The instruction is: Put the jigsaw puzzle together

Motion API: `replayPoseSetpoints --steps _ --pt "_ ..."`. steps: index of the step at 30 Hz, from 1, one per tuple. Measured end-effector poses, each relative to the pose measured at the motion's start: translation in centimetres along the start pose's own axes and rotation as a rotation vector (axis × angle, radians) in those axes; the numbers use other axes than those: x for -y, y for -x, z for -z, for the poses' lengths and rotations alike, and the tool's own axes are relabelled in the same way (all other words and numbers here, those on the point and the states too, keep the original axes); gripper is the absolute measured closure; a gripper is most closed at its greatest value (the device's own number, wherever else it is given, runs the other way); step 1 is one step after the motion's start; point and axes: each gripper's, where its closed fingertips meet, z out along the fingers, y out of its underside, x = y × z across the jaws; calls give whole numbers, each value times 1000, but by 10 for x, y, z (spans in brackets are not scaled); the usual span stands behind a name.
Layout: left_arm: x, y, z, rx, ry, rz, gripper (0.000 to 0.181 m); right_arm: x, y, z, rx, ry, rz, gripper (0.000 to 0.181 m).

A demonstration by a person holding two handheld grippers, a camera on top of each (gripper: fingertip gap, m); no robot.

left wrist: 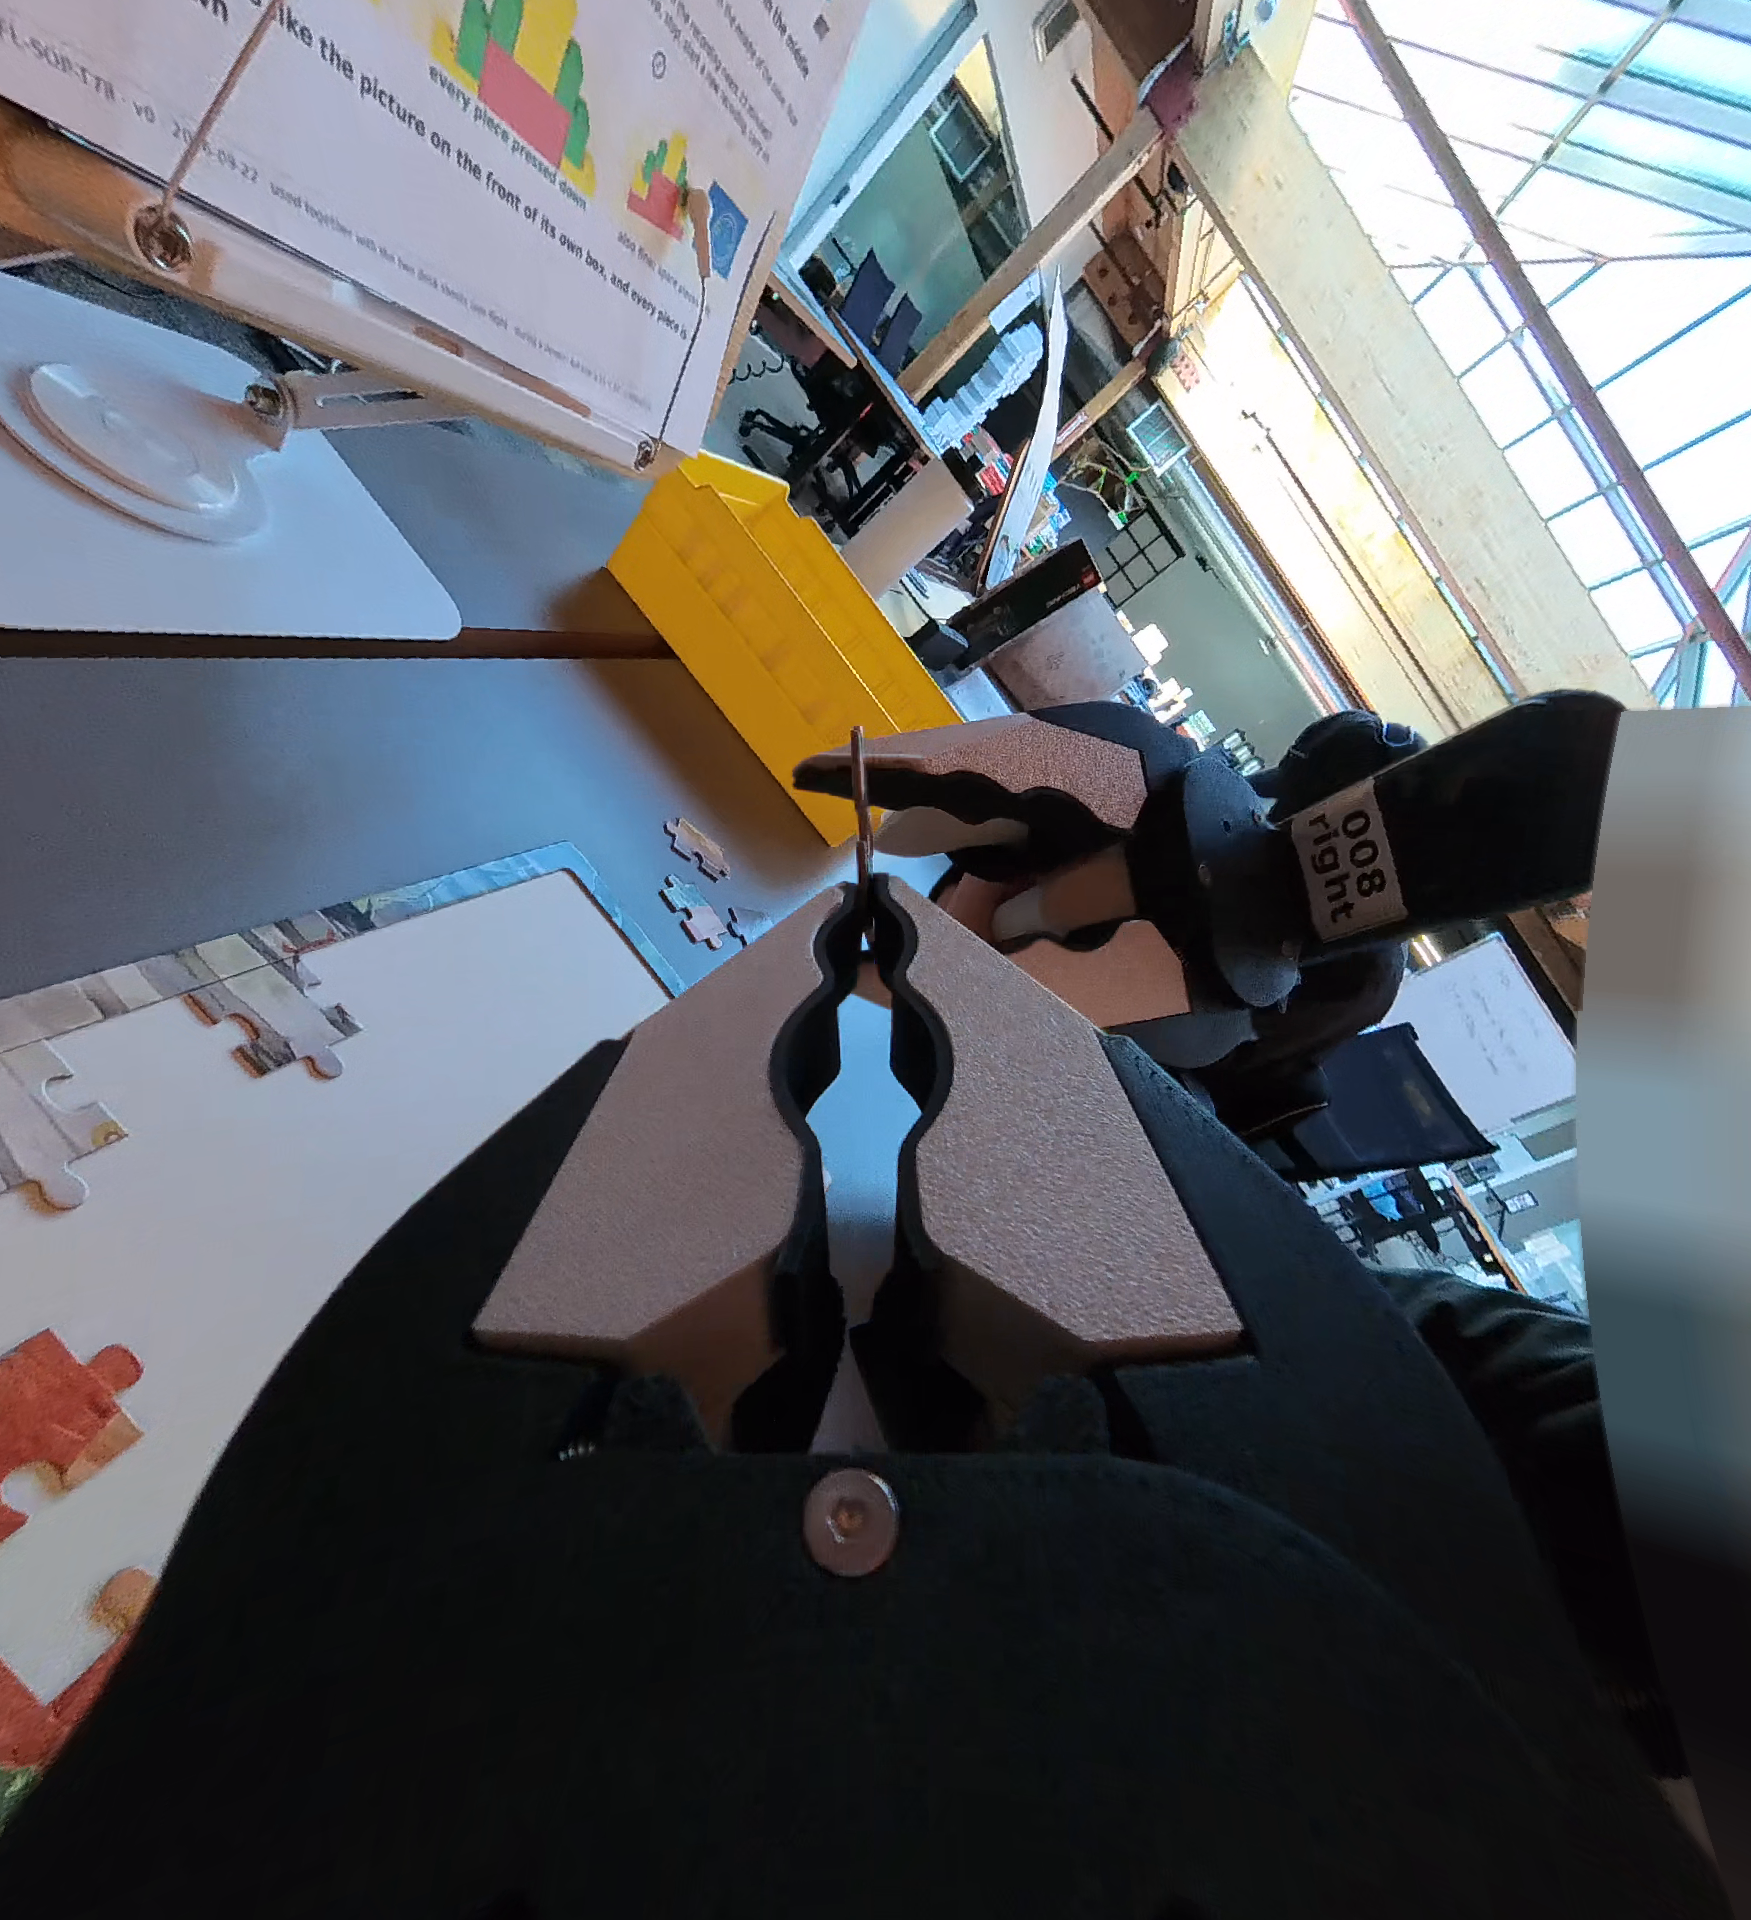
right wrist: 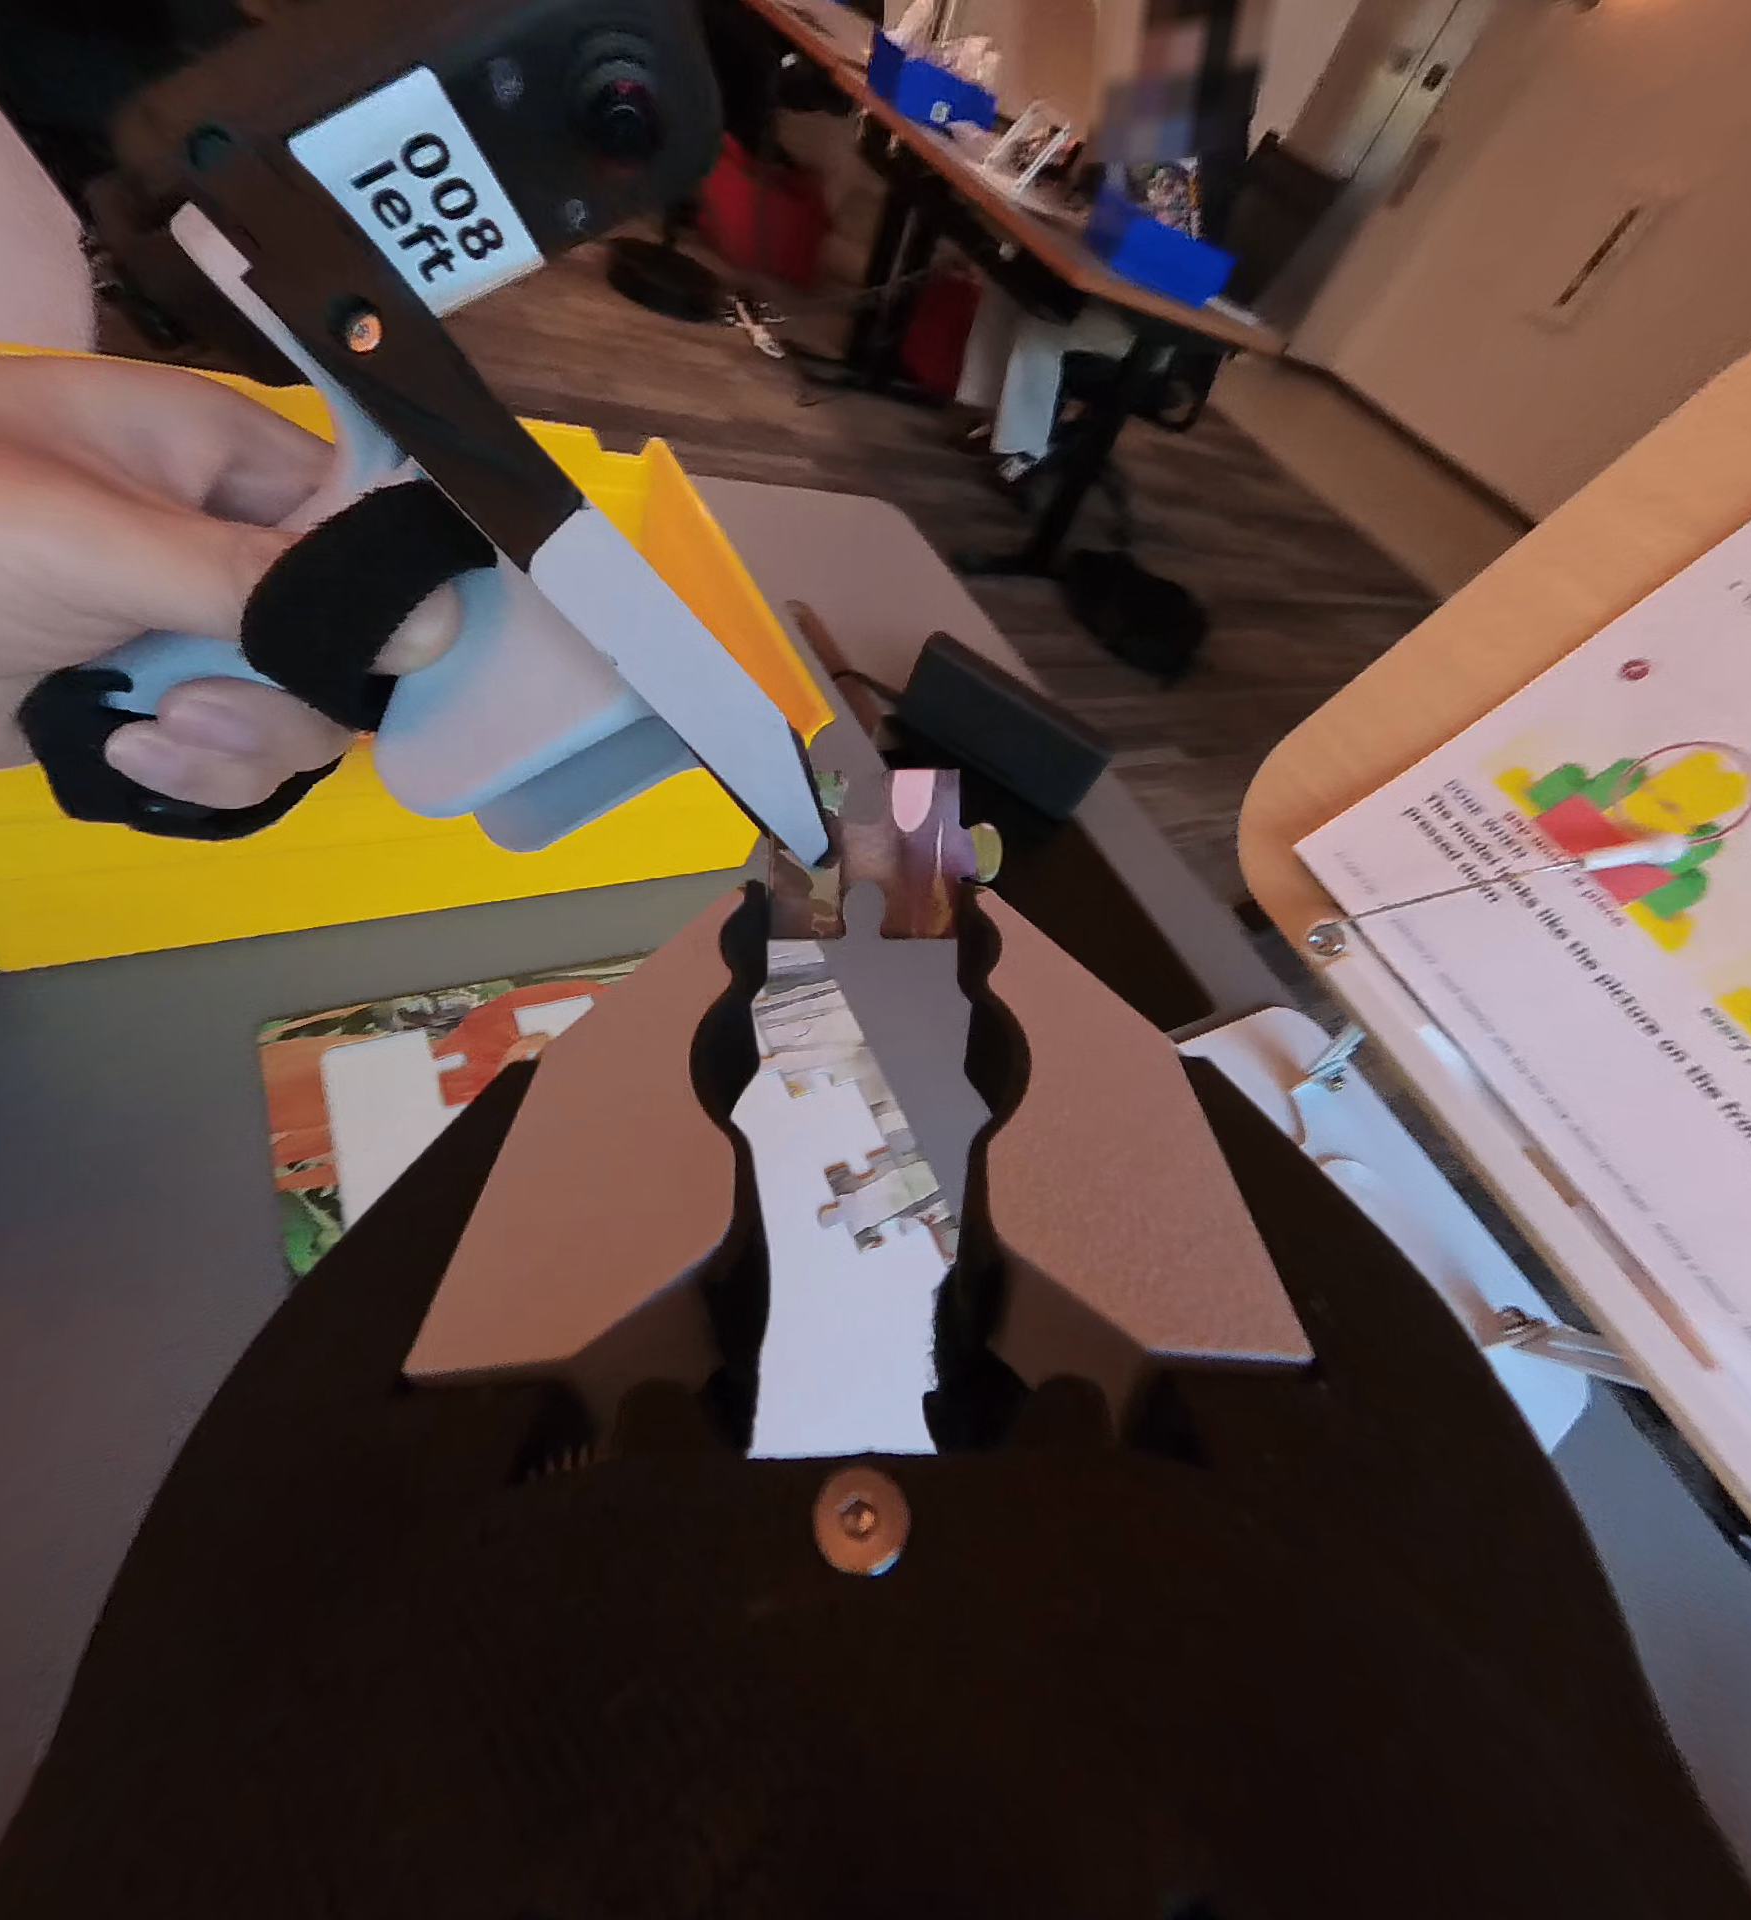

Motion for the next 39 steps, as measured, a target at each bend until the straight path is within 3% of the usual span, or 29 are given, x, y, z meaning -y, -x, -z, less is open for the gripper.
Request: replayPoseSetpoints --steps 5,7,9,12,16,26,33,39 --pt "-1 4 2 12 20 11 179 -10 4 -2 41 54 28 146" --pt "9 13 11 73 -28 -6 164 -37 20 -9 170 173 28 146" --pt "18 17 22 127 -57 -50 165 -76 58 -12 406 350 -3 145" --pt "21 18 29 168 -43 -85 167 -117 105 -18 612 519 -15 145" --pt "18 14 28 132 -18 -59 171 -150 128 -22 660 661 65 145" --pt "10 12 23 112 27 -41 171 -140 120 -26 705 556 -83 141" --pt "5 16 21 114 61 -17 171 -148 129 -27 770 528 -64 156" --pt "6 16 25 109 62 -9 171 -151 129 -24 761 519 67 157"
